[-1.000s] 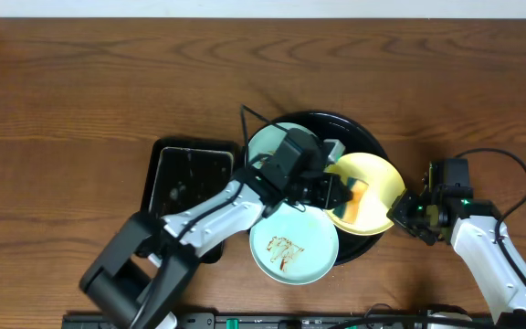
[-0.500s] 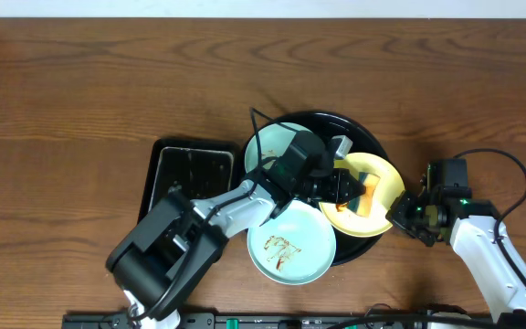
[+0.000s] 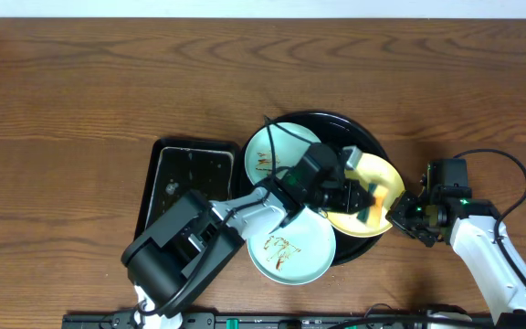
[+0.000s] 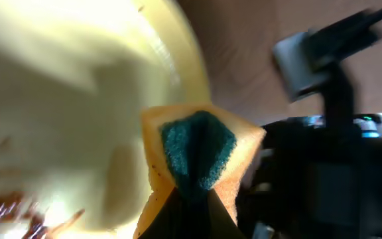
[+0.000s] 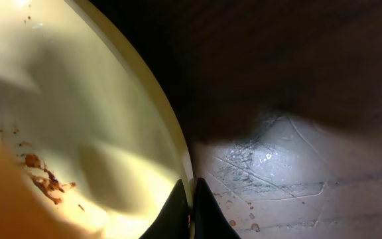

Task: Clean dirty plates on tray and stack at the side
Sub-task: 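Scrub the yellow plate's surface with the sponge in the left gripper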

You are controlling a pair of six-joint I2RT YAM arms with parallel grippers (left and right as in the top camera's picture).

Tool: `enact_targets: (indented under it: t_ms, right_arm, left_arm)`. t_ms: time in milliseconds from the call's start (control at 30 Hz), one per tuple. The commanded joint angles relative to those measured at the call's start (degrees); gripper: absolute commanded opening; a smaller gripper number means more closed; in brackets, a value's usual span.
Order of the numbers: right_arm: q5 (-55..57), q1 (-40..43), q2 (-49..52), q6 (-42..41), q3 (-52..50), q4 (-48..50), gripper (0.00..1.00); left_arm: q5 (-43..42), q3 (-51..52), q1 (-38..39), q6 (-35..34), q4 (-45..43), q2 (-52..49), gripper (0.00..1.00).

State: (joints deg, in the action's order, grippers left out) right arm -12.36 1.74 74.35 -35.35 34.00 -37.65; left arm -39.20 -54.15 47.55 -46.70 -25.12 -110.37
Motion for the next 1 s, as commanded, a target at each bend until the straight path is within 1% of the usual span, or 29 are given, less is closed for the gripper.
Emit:
enact_targets:
  t_ms: [0,167,400,667,833,967]
  right_arm:
    - [2.64,-0.33,0.81,0.81,-0.96,-1.16,0.01]
    - [2.64,-0.33,0.79,1.18,-0.96,-1.16,0.01]
    - [2.64,-0.33,0.79,1.62,-0.96,-1.66,0.01]
    - [2.69,-0.33,0.79,2.03,-0.96,-1.86,0.01]
    - [2.80,-0.33,0.79,2.23,-0.96,-1.77,0.01]
    - [3.21,-0.33,0.81,2.21,-0.96,-1.68,0.01]
  left_arm:
    - [3.98,-0.96,-0.39,2.40,3.21,-0.87,0.07]
    - [9.20,-0.96,-0.50,5.90,10.78,-0.87,0.07]
    - [13.92,-1.86,-3.19,5.99,17.29,-0.87,0.07]
    - [18.10,-2.10,-7.23,6.16,19.80,-0.85,0.07]
    - [16.37,-2.21,-7.96,5.60,19.65,-0.74,0.07]
    - [7.08,-3.21,-7.48,5.51,14.78,-0.72,0.07]
